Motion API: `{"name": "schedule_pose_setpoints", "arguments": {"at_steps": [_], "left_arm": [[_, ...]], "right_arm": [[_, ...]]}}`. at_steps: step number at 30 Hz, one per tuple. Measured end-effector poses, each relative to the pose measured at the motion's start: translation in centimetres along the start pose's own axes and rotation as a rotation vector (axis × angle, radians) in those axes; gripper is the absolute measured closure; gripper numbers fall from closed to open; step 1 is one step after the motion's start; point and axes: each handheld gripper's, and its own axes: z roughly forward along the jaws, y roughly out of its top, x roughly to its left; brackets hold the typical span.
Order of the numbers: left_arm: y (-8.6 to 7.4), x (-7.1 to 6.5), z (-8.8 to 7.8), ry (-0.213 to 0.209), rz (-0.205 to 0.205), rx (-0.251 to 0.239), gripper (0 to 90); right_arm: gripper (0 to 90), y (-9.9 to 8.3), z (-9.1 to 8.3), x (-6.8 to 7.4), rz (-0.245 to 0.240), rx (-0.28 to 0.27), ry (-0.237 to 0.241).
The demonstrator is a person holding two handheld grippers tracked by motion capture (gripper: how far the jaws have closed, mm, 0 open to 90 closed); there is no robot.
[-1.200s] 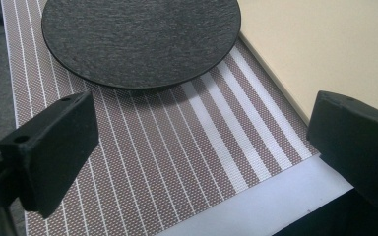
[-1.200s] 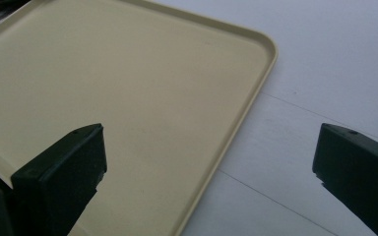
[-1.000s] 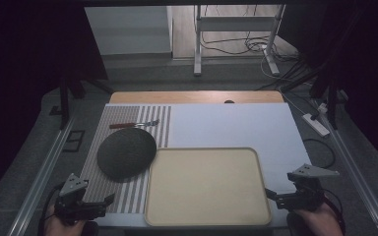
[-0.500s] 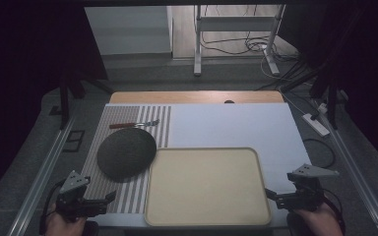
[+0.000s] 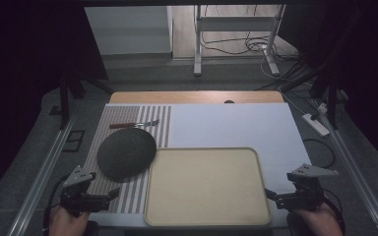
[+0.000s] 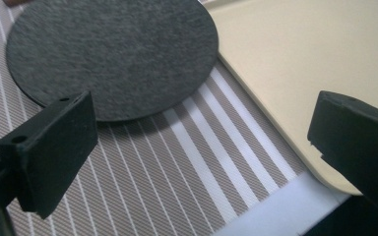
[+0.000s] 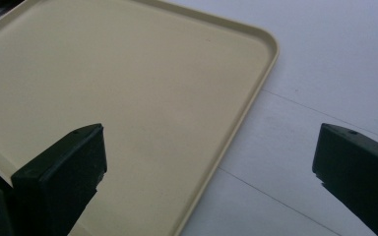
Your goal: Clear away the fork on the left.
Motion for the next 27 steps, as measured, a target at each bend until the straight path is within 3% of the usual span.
{"name": "schedule_pose_setpoints", "arguments": {"at_steps": [11,12,15,27], "left_arm": [[0.9,1.4,1.1,-0.003,-0.038,0.026,0.0],[1.2,1.8,1.2,-0.026,-0.054,0.000,0.0],[1.6,2.1,1.3,-0.053,-0.074,-0.015,0.0],[3.8,3.3,3.6,-0.006,-0.028,0.034,0.0]], "right_arm": [[0.5,0.0,0.0,0.0,-0.003,0.005,0.006],[0.5,0.0,0.1,0.0,-0.004,0.005,0.006],[0.4,0.0,0.1,0.0,-0.005,0.007,0.006],[0.4,0.0,0.1,0.0,-0.005,0.013,0.010]]}}
